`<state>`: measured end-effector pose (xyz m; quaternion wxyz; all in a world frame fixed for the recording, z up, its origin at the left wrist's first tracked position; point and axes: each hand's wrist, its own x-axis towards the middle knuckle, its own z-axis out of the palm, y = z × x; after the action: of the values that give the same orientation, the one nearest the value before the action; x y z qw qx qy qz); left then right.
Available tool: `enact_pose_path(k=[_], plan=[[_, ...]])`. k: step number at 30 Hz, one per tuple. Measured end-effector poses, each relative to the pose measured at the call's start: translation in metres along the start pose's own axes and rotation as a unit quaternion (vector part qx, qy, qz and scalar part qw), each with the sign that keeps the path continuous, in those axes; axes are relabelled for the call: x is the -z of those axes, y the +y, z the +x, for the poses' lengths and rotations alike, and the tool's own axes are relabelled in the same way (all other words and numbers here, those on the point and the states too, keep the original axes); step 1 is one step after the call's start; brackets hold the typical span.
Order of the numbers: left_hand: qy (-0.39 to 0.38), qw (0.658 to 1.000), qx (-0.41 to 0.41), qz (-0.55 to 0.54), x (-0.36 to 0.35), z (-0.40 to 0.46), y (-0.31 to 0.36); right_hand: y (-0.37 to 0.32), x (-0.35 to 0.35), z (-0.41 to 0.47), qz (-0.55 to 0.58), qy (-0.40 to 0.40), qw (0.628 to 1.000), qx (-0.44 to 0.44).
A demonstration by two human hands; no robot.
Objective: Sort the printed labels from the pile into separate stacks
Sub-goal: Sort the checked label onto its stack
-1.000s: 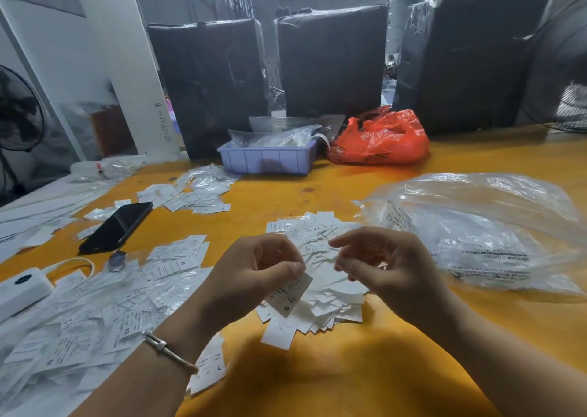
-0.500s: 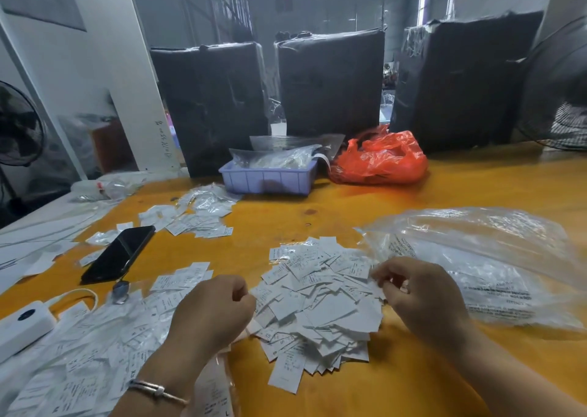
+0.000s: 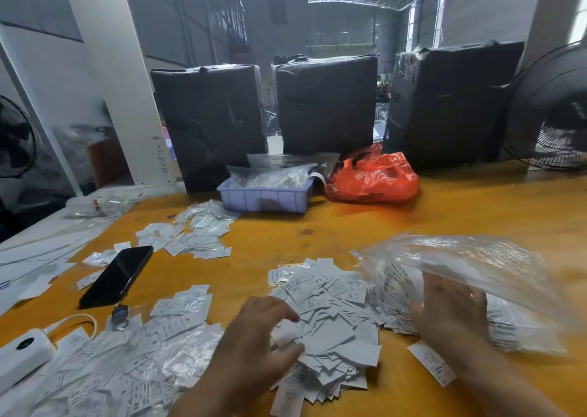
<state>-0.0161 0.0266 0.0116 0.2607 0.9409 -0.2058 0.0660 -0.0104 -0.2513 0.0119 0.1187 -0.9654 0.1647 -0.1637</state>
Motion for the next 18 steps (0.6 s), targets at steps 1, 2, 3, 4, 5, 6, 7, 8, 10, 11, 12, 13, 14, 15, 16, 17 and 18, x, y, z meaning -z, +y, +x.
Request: enact_pose_path(k=[1,2,3,4,5,6,7,8,10,11,12,13,14,15,16,17,18], plan=[[-0.024,0.999,-0.041,-0.009,-0.004,0.0,0.006,0.002,-0.002,0.001,-0.005,-0.022,1.0,-0.007],[-0.048,0.996,-0.077,-0.018,-0.008,0.001,0.01,0.003,-0.004,0.001,-0.008,-0.04,0.999,-0.006],[-0.069,0.991,-0.107,-0.031,-0.012,0.001,0.015,0.004,-0.006,0.002,-0.011,-0.046,0.999,0.0],[-0.089,0.987,-0.129,-0.049,-0.015,0.002,0.02,0.005,-0.007,0.001,-0.008,-0.039,0.999,0.008],[-0.104,0.982,-0.145,-0.068,-0.018,0.002,0.024,0.005,-0.007,0.001,-0.002,-0.02,1.0,0.016],[-0.114,0.977,-0.16,-0.083,-0.02,0.002,0.027,0.004,-0.007,0.001,0.01,0.008,1.0,0.02],[-0.12,0.974,-0.17,-0.088,-0.023,0.002,0.029,0.003,-0.007,0.001,0.029,0.037,0.999,0.019],[-0.125,0.973,-0.175,-0.085,-0.026,0.001,0.029,0.003,-0.007,0.002,0.053,0.059,0.997,0.019],[-0.134,0.974,-0.172,-0.066,-0.029,0.001,0.027,0.004,-0.009,0.002,0.076,0.09,0.992,0.035],[-0.14,0.975,-0.166,-0.053,-0.03,0.001,0.025,0.004,-0.01,0.002,0.079,0.103,0.99,0.046],[-0.15,0.975,-0.159,-0.041,-0.031,0.001,0.022,0.004,-0.01,0.002,0.082,0.117,0.989,0.05],[-0.159,0.975,-0.152,-0.031,-0.031,0.002,0.02,0.004,-0.011,0.003,0.083,0.129,0.987,0.048],[-0.166,0.975,-0.146,-0.026,-0.031,0.002,0.019,0.005,-0.012,0.003,0.081,0.136,0.987,0.043],[-0.167,0.975,-0.141,-0.026,-0.03,0.002,0.019,0.006,-0.013,0.004,0.078,0.139,0.986,0.038],[-0.165,0.976,-0.137,-0.029,-0.03,0.002,0.019,0.006,-0.015,0.004,0.078,0.146,0.986,0.033],[-0.163,0.977,-0.132,-0.034,-0.03,0.002,0.02,0.006,-0.015,0.004,0.081,0.163,0.983,0.033],[-0.161,0.978,-0.13,-0.038,-0.031,0.002,0.02,0.006,-0.015,0.003,0.085,0.188,0.978,0.04]])
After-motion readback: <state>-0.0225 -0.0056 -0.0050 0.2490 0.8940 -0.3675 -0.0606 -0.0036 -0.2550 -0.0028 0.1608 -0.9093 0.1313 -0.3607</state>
